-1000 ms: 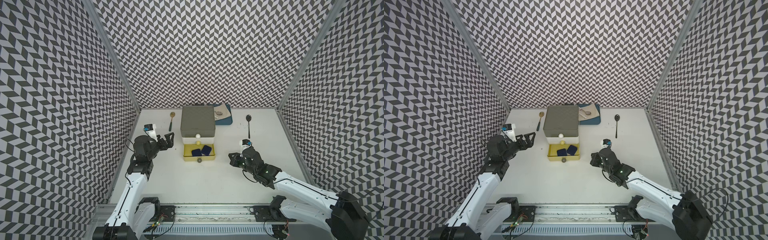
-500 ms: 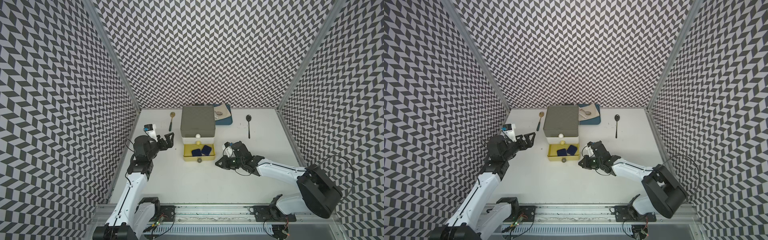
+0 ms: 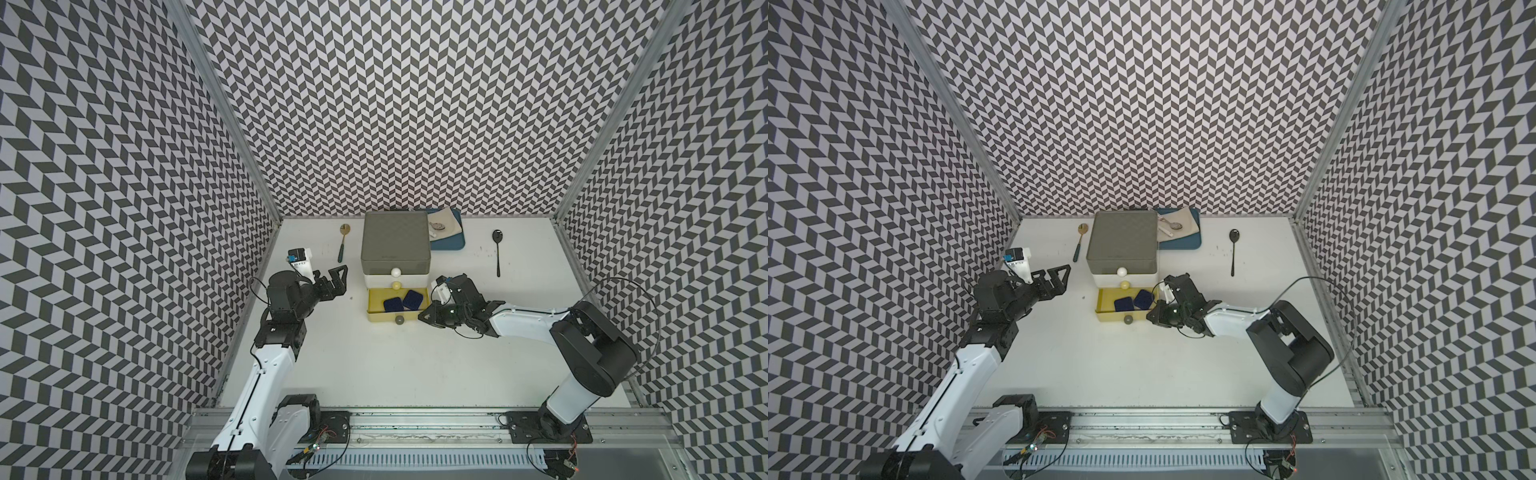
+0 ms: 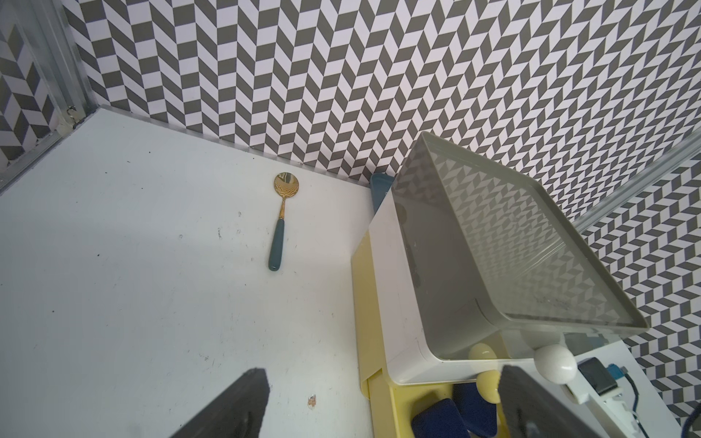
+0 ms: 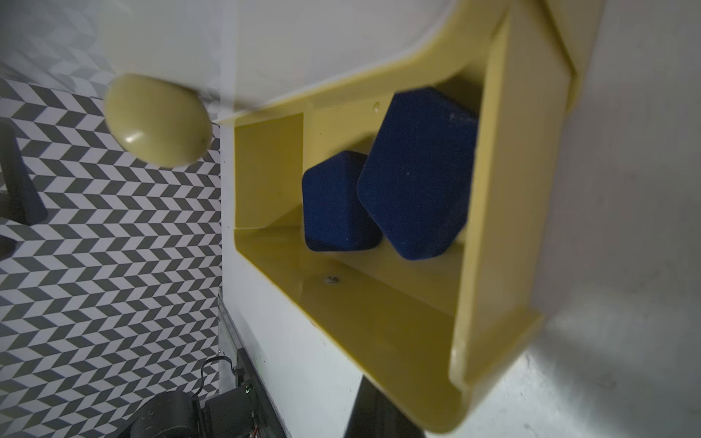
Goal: Place the brooch boxes into the drawer by color
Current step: Close the drawer in the storage box.
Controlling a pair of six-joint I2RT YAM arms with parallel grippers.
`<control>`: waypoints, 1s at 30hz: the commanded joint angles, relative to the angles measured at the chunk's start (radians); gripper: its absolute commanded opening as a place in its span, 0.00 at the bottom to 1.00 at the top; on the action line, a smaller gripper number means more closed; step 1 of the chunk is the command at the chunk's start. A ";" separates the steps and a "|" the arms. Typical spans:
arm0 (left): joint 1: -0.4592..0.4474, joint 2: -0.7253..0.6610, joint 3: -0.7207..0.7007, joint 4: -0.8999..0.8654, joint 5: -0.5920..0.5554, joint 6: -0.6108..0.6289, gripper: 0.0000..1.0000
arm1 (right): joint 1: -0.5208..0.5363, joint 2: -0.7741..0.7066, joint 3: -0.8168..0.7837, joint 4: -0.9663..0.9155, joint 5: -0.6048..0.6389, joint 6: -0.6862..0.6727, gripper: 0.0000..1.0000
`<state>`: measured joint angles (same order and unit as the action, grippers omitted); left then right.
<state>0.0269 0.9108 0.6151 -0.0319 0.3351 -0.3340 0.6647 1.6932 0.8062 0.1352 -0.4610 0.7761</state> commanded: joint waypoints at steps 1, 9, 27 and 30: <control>0.005 -0.001 -0.012 -0.002 0.008 -0.002 1.00 | -0.001 0.029 0.029 0.078 0.013 0.002 0.00; 0.005 -0.004 -0.011 -0.004 0.007 0.000 1.00 | -0.001 0.081 0.056 0.137 0.261 -0.004 0.00; 0.005 0.000 -0.017 -0.010 -0.035 0.006 1.00 | -0.002 0.168 0.106 0.272 0.348 -0.001 0.00; 0.005 0.012 -0.015 -0.007 -0.049 -0.003 1.00 | -0.002 0.145 0.069 0.298 0.329 -0.007 0.03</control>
<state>0.0269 0.9131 0.6041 -0.0319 0.3096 -0.3340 0.6662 1.8442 0.8925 0.3283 -0.1509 0.7784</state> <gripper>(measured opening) 0.995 0.042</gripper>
